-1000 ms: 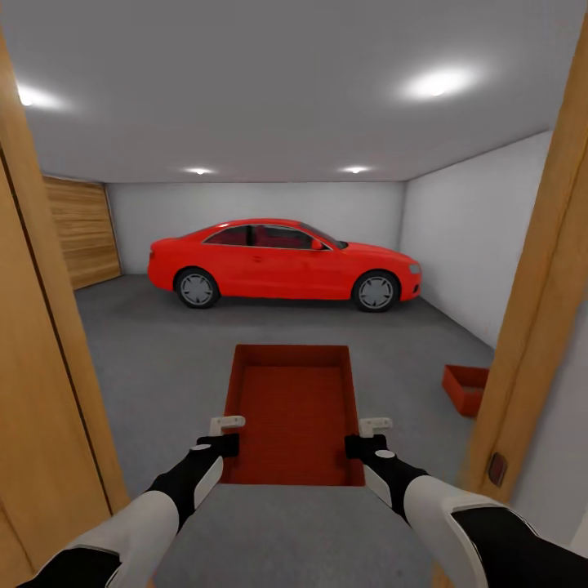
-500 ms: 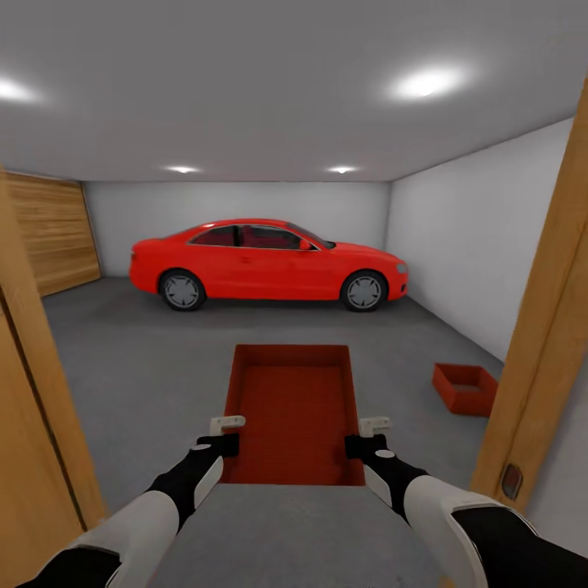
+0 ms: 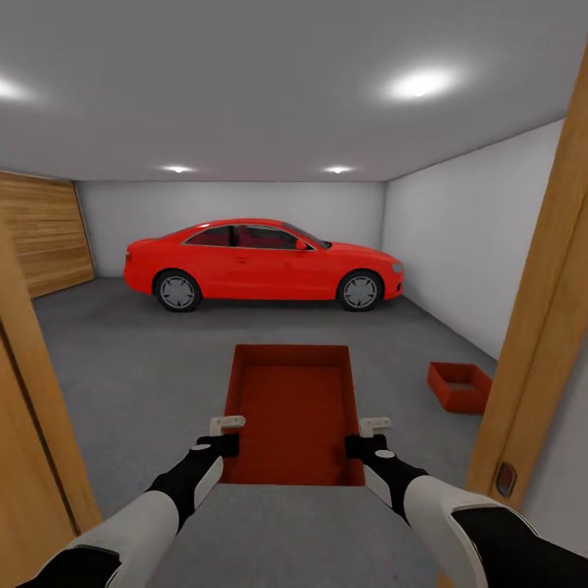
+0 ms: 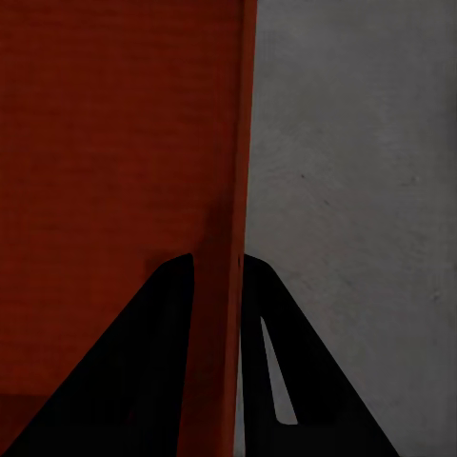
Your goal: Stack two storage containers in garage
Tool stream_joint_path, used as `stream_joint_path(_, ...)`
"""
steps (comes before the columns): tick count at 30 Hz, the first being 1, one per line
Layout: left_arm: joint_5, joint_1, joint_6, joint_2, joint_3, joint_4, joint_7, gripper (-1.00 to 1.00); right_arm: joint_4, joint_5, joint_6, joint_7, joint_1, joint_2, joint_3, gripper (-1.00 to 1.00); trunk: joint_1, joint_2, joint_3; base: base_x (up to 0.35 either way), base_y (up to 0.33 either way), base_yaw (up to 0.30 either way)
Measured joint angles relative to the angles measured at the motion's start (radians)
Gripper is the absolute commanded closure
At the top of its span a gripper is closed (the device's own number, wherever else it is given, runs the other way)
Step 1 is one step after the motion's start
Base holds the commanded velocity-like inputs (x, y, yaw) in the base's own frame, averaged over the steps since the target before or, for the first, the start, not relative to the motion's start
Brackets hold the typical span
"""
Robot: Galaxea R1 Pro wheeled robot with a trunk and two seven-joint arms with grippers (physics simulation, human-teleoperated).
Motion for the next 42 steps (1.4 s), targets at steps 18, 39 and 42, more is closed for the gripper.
stream_joint_path(18, 0.0, 0.0, 0.001, 0.0, 0.0, 0.0, 0.0, 1.0, 0.0, 0.0, 0.001, 0.0, 0.0, 0.0, 0.0, 1.0, 0.0, 0.0, 0.0, 0.289, 0.0, 0.0)
stream_joint_path(39, 0.0, 0.0, 0.002, 0.0, -0.001, -0.001, 0.001, 1.0, 0.0, 0.0, 0.001, 0.0, 0.0, 0.0, -0.001, 1.0, 0.0, 0.0, 0.0, 0.32, 0.0, 0.0)
stream_joint_path(42, 0.0, 0.0, 0.001, 0.0, 0.0, -0.001, 0.001, 1.0, 0.0, 0.0, 0.001, 0.0, 0.0, 0.0, 0.0, 1.0, 0.0, 0.0, 0.0, 0.32, 0.0, 0.0)
